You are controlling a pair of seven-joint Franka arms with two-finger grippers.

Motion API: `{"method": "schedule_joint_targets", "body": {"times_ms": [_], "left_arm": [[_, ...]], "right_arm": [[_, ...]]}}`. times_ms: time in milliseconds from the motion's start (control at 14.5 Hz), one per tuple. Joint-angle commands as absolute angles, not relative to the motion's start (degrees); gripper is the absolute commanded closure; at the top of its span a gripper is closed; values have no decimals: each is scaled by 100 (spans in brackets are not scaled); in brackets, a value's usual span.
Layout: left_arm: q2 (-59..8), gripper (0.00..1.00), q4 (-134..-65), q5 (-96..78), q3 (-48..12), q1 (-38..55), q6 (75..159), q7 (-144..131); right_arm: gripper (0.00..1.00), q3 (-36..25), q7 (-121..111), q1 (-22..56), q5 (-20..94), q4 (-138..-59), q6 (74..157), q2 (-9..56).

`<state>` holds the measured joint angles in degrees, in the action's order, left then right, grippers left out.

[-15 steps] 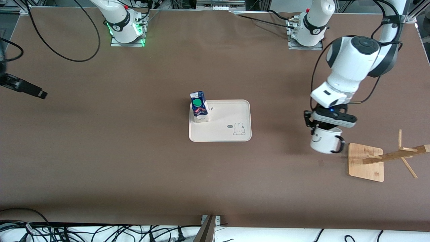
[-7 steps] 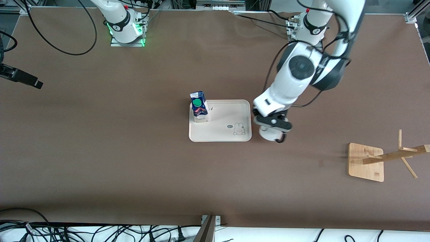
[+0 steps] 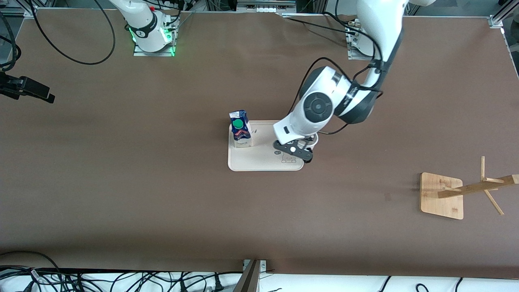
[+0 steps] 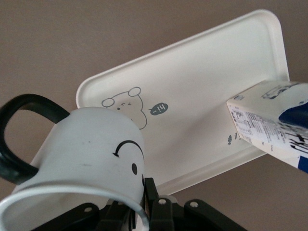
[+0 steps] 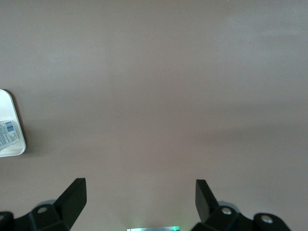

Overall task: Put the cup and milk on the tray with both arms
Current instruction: 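Carry the mug over the tray beside the carton with the left gripper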

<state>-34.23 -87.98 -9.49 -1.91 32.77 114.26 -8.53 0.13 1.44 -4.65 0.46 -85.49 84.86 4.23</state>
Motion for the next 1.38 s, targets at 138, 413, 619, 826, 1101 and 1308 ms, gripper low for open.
{"method": "schedule_joint_targets", "body": {"times_ms": [138, 413, 619, 826, 1101, 1308], "left_arm": [[-4182, 100, -7746, -1063, -70, 3559, 10155, -202], [-4306, 100, -7638, -1090, -70, 3638, 9817, -193], [-4456, 100, -7603, -1099, -62, 3727, 9931, -193], [-4605, 100, -7567, -1090, -35, 3735, 10194, -193], [-4798, 100, -7383, -1090, -26, 3744, 10309, -202], [-4790, 100, -7392, -1081, -26, 3744, 10362, -220]], "right_arm": [[0, 149, 26, -554, -26, -8604, 8525, 334], [0, 141, 18, -571, -35, -8604, 8525, 360], [0, 132, -35, -580, -61, -8604, 8525, 360], [0, 132, -376, -580, -272, -8604, 8534, 396], [0, 141, -571, -571, -273, -8604, 8525, 404], [0, 149, -589, -563, -272, -8604, 8525, 404]]}}
